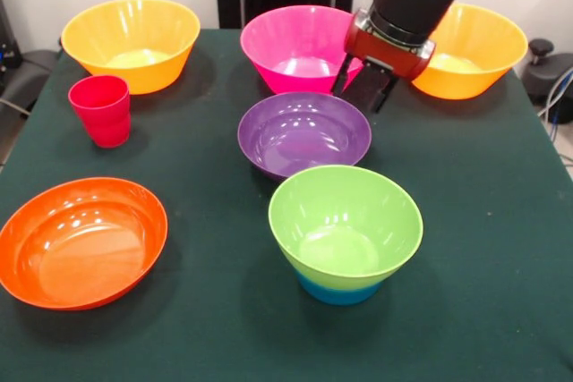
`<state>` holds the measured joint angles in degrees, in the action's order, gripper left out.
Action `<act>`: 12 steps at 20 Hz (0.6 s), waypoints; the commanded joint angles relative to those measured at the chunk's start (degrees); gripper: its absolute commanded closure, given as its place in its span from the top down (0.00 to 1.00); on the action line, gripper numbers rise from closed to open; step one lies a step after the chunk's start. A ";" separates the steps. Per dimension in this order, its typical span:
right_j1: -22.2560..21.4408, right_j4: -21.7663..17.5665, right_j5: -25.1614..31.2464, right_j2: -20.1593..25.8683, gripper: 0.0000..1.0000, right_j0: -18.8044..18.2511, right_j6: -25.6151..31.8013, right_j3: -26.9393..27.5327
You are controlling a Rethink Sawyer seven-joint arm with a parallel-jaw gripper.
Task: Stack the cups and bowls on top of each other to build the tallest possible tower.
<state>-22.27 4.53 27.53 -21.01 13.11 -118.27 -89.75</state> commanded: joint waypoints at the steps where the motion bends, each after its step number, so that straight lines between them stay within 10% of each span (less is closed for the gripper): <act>1: 5.49 -0.80 0.99 4.14 1.00 0.25 -5.99 5.45; 12: 7.80 -2.14 3.64 2.51 1.00 -0.22 -3.40 11.42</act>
<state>-17.88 4.53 27.54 -21.45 13.39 -118.27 -84.39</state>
